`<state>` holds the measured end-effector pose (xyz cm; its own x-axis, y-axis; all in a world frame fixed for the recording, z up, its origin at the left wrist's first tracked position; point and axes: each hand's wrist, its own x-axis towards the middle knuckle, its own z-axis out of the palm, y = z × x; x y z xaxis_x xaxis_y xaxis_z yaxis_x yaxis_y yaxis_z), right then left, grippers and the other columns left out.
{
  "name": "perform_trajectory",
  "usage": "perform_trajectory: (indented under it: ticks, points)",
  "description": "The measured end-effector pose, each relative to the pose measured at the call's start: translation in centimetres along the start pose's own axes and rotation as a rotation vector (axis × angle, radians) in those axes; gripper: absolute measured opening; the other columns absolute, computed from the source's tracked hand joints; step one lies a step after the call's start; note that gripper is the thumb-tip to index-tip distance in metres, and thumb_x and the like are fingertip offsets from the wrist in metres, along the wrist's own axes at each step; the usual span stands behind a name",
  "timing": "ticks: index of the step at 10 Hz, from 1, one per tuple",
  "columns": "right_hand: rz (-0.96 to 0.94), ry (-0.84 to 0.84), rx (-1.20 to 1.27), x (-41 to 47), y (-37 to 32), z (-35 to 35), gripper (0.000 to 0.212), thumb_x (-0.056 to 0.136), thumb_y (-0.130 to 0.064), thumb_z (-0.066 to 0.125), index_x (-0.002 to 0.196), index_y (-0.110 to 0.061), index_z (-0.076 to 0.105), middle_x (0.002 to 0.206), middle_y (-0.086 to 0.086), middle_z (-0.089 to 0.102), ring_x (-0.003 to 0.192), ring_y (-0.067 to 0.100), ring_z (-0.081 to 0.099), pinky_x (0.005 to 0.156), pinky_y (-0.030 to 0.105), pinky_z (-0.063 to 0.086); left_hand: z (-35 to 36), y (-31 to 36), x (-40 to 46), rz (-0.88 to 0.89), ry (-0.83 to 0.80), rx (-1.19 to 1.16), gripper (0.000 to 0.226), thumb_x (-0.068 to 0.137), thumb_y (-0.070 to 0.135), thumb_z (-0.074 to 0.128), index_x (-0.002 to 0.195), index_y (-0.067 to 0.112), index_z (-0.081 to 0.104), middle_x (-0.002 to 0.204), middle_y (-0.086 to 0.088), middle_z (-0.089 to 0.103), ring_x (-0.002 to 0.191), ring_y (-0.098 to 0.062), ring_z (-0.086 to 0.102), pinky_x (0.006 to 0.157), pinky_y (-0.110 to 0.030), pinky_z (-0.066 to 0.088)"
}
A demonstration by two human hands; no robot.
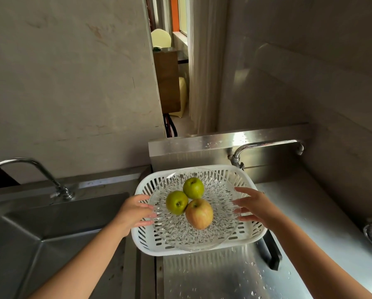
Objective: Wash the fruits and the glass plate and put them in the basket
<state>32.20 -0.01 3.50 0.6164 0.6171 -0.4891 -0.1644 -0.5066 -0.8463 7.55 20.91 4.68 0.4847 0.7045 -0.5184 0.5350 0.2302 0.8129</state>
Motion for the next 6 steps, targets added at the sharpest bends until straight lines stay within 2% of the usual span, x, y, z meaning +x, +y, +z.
perform_trajectory:
  ticks: [1, 3, 5, 6]
  points:
    - [0.001, -0.002, 0.016, 0.1, -0.1, -0.1, 0.049, 0.085, 0.001, 0.057, 0.130, -0.017, 0.048, 0.106, 0.015, 0.065, 0.071, 0.023, 0.068, 0.052, 0.032, 0.059, -0.2, -0.1, -0.1, -0.001, -0.003, 0.001, 0.051, 0.079, -0.010, 0.060, 0.125, 0.006, 0.048, 0.093, -0.008, 0.062, 0.079, -0.023, 0.068, 0.058, -0.029, 0.056]
    - [-0.023, 0.052, -0.075, -0.3, -0.3, -0.5, 0.050, 0.084, -0.001, 0.058, 0.131, -0.015, 0.046, 0.092, 0.010, 0.065, 0.067, 0.018, 0.068, 0.044, 0.026, 0.057, -0.8, 0.5, -0.3, 0.014, 0.007, 0.088, 0.059, 0.073, -0.011, 0.064, 0.126, 0.009, 0.049, 0.096, -0.007, 0.061, 0.083, -0.019, 0.063, 0.063, -0.028, 0.053]
    - [-0.070, 0.141, -0.241, -1.6, -2.6, -1.2, 0.047, 0.084, -0.002, 0.057, 0.129, -0.013, 0.048, 0.099, 0.014, 0.065, 0.075, 0.024, 0.067, 0.055, 0.030, 0.058, -1.8, 3.6, -1.8, 0.097, 0.028, 0.169, 0.052, 0.078, 0.000, 0.063, 0.127, 0.013, 0.049, 0.113, -0.010, 0.063, 0.093, -0.020, 0.063, 0.067, -0.027, 0.053]
    - [-0.113, 0.111, -0.314, -2.9, -4.7, -1.1, 0.042, 0.085, -0.005, 0.057, 0.126, -0.013, 0.051, 0.099, 0.012, 0.066, 0.079, 0.024, 0.068, 0.059, 0.030, 0.059, -2.0, 5.8, -3.0, 0.135, -0.008, 0.226, 0.044, 0.083, 0.010, 0.061, 0.126, 0.015, 0.052, 0.115, -0.008, 0.064, 0.093, -0.017, 0.065, 0.076, -0.031, 0.054]
